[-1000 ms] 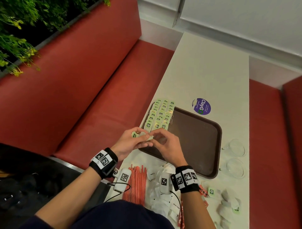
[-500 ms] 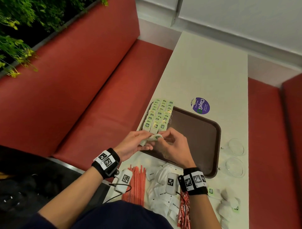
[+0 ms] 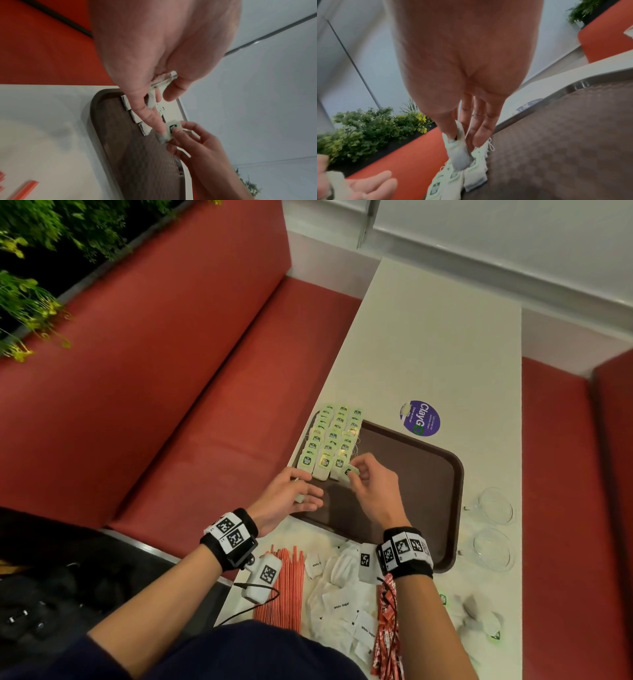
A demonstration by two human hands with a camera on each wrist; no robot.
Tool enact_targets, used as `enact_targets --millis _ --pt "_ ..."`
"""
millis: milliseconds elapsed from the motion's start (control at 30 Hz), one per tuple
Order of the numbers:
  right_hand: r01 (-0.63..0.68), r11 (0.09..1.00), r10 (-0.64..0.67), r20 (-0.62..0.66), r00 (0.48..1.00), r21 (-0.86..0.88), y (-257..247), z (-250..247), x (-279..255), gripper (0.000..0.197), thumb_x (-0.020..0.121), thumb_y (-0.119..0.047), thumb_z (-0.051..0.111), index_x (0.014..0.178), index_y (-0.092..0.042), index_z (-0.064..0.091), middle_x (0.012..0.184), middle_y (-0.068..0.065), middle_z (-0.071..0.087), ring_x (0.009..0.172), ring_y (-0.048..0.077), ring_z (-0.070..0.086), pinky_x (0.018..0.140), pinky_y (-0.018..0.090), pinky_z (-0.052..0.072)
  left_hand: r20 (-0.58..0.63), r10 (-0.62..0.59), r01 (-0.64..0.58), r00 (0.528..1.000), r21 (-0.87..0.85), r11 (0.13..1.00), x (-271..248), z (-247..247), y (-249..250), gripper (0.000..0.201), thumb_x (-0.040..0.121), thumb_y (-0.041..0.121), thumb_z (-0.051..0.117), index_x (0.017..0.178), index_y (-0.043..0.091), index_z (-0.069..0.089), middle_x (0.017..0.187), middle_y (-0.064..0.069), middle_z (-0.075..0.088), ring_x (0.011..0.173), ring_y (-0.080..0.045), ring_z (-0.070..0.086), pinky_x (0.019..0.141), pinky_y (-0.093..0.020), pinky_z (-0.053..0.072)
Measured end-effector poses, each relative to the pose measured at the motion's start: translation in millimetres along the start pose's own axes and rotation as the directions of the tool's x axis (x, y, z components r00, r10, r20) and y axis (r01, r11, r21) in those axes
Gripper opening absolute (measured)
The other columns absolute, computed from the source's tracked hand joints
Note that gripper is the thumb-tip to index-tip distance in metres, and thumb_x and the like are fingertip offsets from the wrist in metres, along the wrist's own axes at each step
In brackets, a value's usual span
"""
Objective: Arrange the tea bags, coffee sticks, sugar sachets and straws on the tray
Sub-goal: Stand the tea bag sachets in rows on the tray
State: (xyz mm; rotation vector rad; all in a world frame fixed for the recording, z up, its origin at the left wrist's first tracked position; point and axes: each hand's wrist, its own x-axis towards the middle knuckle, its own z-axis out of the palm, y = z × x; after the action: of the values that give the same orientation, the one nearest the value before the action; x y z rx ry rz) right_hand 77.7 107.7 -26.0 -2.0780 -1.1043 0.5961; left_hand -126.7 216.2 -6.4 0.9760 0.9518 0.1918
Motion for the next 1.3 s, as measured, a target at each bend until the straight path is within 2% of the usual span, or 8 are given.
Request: enact_targets --millis 167,400,633,833,967,1133,1233,1300 --pt "0.002 0.996 0.015 0.185 0.983 -0.09 15.0 13.0 14.9 0.01 0.102 -0.022 0.074 0.11 -0.026 0.069 0.092 -0.014 0.071 0.086 0.0 0.066 0.085 0.025 0.055 -0.005 -0.005 0.005 1.0 -0.022 1.0 -3.1 -9.7 -0.5 0.034 0.102 -0.006 0.03 0.131 0.003 0.045 0.114 -0.021 0.079 0.112 -0.042 0.074 0.106 -0.05 0.058" --pt "-0.026 0.988 0.046 0.131 0.99 -0.152 22.5 24.1 36.4 0.009 0.102 -0.022 0.072 0.111 -0.02 0.073 0.102 -0.001 0.069 0.083 0.008 0.064 0.083 0.028 0.05 -0.038 0.033 -0.034 0.999 -0.031 0.999 -6.3 -13.3 6.5 0.02 0.107 -0.003 0.026 0.116 0.013 0.033 0.119 -0.022 0.078 0.11 -0.035 0.077 0.107 -0.051 0.057" --pt "-0.113 0.981 0.123 0.058 0.991 -0.161 30.6 39.0 44.2 0.015 0.099 -0.028 0.074 0.113 -0.029 0.069 0.107 -0.003 0.061 0.087 0.015 0.066 0.091 0.046 0.06 -0.026 0.057 -0.057 0.998 0.014 0.998 -3.6 -18.8 9.7 0.018 0.111 -0.003 0.042 0.121 -0.004 0.056 0.132 -0.021 0.066 0.11 -0.033 0.078 0.104 -0.044 0.06" --pt "-0.104 0.994 0.101 -0.084 0.991 -0.033 3.3 40.8 27.1 0.02 0.101 -0.036 0.072 0.119 -0.03 0.065 0.117 -0.007 0.061 0.088 0.009 0.067 0.086 0.033 0.055 -0.013 0.158 -0.153 0.987 0.176 0.972 0.8 -20.0 9.5 0.018 0.107 0.003 0.062 0.125 0.004 0.064 0.13 -0.02 0.069 0.099 -0.034 0.08 0.088 -0.038 0.066" --pt "-0.05 0.964 0.033 0.073 0.997 0.26 -41.8 32.6 6.6 0.012 0.101 -0.047 0.073 0.103 -0.035 0.075 0.104 -0.017 0.076 0.094 0.001 0.068 0.079 0.019 0.054 -0.066 0.245 -0.21 0.967 0.332 0.92 3.9 -19.3 6.2 0.028 0.1 0.007 0.075 0.123 0.013 0.061 0.117 -0.018 0.071 0.086 -0.034 0.08 0.08 -0.043 0.068" --pt "0.028 0.98 -0.053 0.126 0.991 0.198 -47.8 39.7 2.0 0.003 0.099 -0.036 0.078 0.098 -0.033 0.076 0.096 -0.016 0.076 0.087 0.006 0.069 0.075 0.015 0.05 -0.047 0.331 -0.264 0.943 0.503 0.823 11.1 -21.0 0.7 0.028 0.094 0.015 0.083 0.114 0.024 0.066 0.101 -0.002 0.077 0.079 -0.028 0.079 0.077 -0.049 0.067" --pt "0.039 0.991 -0.052 0.093 0.994 0.128 -42.6 42.0 7.2 0.004 0.099 -0.033 0.078 0.096 -0.033 0.075 0.091 -0.018 0.074 0.082 0.004 0.067 0.073 0.014 0.048 -0.067 0.379 -0.262 0.923 0.61 0.747 18.0 -25.9 -6.2 0.026 0.092 0.021 0.085 0.11 0.03 0.067 0.102 0.008 0.076 0.084 -0.01 0.076 0.079 -0.033 0.064" --pt "0.039 0.997 -0.045 0.094 0.995 0.069 -40.3 44.3 10.6 0.005 0.099 -0.037 0.076 0.097 -0.035 0.073 0.09 -0.02 0.073 0.079 0.003 0.066 0.076 0.023 0.053 -0.103 0.437 -0.251 0.893 0.691 0.677 22.0 -30.8 -11.8 0.027 0.093 0.022 0.084 0.112 0.028 0.066 0.107 0.013 0.072 0.093 -0.002 0.071 0.079 -0.021 0.055"
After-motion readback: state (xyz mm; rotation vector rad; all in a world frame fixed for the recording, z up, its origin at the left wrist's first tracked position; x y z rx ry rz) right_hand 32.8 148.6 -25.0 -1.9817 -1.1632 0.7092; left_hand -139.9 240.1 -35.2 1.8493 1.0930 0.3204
